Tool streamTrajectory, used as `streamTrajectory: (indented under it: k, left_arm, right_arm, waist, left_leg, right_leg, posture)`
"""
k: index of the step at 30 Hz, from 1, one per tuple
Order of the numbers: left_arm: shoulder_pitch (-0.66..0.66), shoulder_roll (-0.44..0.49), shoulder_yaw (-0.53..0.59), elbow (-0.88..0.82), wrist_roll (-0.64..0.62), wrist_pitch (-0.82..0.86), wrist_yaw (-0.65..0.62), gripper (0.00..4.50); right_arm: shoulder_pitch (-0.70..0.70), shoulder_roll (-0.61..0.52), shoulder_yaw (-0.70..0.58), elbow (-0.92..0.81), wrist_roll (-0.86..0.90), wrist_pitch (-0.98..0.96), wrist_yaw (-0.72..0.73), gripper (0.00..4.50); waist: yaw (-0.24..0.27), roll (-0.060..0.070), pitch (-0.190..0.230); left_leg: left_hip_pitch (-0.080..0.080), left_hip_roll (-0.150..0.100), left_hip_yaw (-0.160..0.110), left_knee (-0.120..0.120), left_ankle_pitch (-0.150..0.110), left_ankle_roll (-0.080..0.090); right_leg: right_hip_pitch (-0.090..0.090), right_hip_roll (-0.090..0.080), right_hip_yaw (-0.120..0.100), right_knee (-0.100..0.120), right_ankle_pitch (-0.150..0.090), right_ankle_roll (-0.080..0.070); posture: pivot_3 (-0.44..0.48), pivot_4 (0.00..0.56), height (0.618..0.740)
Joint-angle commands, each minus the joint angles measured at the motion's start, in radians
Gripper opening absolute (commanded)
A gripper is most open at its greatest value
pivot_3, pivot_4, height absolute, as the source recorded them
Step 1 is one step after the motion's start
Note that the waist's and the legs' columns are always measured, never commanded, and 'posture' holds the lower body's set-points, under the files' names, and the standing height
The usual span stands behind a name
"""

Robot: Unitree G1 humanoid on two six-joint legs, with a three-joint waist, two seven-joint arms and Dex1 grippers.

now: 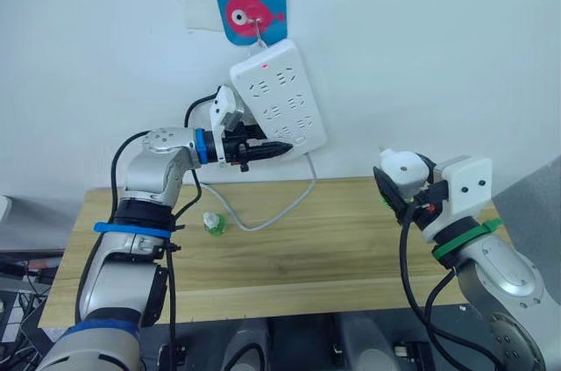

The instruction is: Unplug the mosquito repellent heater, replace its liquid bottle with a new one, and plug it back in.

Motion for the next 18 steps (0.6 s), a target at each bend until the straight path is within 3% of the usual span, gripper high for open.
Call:
streamTrajectory:
  k: [1,6,13,18]
  left_arm:
    - [-0.009,0.075,0.064,0.124,0.026,0.021,0.038,3.13]
    - [0.045,0.154,0.090,0.087,0.026,0.039,0.038,4.48]
    - [0.193,0.253,0.140,-0.058,-0.007,0.113,0.053,4.48]
    - [0.361,0.304,0.214,-0.245,-0.055,0.199,0.087,4.48]
  right_arm:
    - [0.002,0.000,-0.003,-0.026,0.015,-0.046,0.023,3.00]
    - [-0.003,0.004,0.012,0.022,0.006,-0.091,0.044,3.00]
    - [-0.013,0.004,0.015,0.058,0.009,-0.122,0.056,3.00]
    - [-0.046,0.013,0.029,0.072,0.019,-0.111,0.054,3.00]
  waist:
    - [-0.001,0.001,0.001]
    - [-0.012,0.001,0.001]
    - [-0.022,-0.002,0.003]
    - [-0.013,-0.005,0.006]
  left_leg:
    - [0.001,0.000,0.000,-0.002,0.002,-0.001]
    - [0.005,0.003,0.001,-0.015,0.011,0.001]
    - [0.005,0.018,0.005,-0.029,0.019,-0.003]
    - [-0.008,0.021,0.011,-0.031,0.021,-0.008]
  right_leg:
    - [0.000,0.000,0.000,0.000,0.000,0.000]
    - [-0.004,0.000,0.002,0.000,0.003,-0.004]
    - [-0.017,0.013,0.007,0.013,0.002,-0.010]
    - [-0.034,0.014,0.011,0.015,0.003,-0.021]
  posture:
    - [-0.125,0.287,0.740]
    - [-0.087,0.282,0.740]
    - [-0.047,0.284,0.740]
    - [-0.016,0.286,0.740]
